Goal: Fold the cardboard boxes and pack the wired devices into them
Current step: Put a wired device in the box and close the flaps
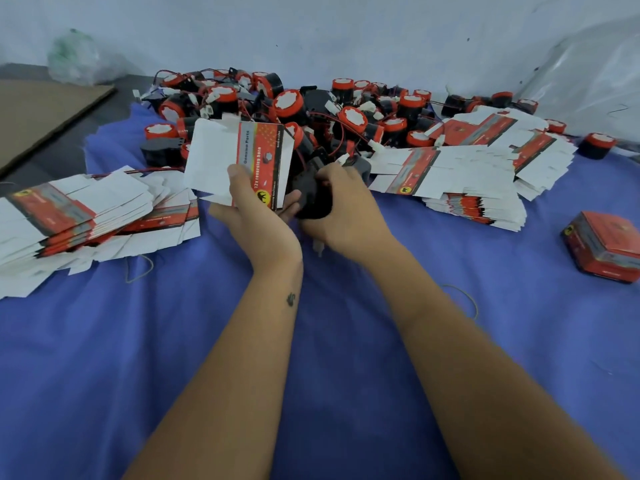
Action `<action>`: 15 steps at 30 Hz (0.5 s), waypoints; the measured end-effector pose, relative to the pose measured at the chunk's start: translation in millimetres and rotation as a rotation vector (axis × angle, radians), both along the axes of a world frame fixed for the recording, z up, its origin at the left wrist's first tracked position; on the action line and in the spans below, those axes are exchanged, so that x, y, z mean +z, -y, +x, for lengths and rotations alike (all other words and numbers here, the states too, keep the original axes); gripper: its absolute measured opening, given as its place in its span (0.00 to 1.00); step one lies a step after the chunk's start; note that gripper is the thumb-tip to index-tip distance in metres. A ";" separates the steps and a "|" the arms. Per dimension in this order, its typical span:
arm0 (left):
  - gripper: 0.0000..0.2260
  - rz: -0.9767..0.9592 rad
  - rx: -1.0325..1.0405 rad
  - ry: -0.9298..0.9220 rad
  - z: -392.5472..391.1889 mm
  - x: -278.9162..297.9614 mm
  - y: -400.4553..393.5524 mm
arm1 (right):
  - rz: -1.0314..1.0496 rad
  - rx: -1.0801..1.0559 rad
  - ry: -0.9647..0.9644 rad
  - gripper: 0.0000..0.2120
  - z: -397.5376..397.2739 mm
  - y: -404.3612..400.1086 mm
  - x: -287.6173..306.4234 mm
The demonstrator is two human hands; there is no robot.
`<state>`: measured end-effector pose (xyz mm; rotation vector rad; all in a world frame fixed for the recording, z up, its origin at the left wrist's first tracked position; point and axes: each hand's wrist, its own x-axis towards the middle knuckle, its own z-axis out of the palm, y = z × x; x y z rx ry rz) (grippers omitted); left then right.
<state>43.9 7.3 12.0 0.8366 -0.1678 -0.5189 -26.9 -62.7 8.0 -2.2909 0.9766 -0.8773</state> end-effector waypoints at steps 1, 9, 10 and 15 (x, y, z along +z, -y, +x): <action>0.10 -0.006 0.008 -0.027 1.1 0.7 1.3 | 0.097 0.005 0.135 0.21 -10.6 -1.3 -0.4; 0.20 0.108 -0.116 0.250 -6.9 -2.6 5.3 | 0.614 -0.190 0.874 0.09 -84.7 4.8 6.4; 0.17 0.120 -0.175 0.318 -9.4 -2.7 5.0 | 0.677 -0.236 0.937 0.12 -87.5 5.8 7.2; 0.23 0.071 -0.695 0.351 -21.5 -3.9 2.4 | 0.598 -0.416 1.116 0.15 -92.5 4.5 10.1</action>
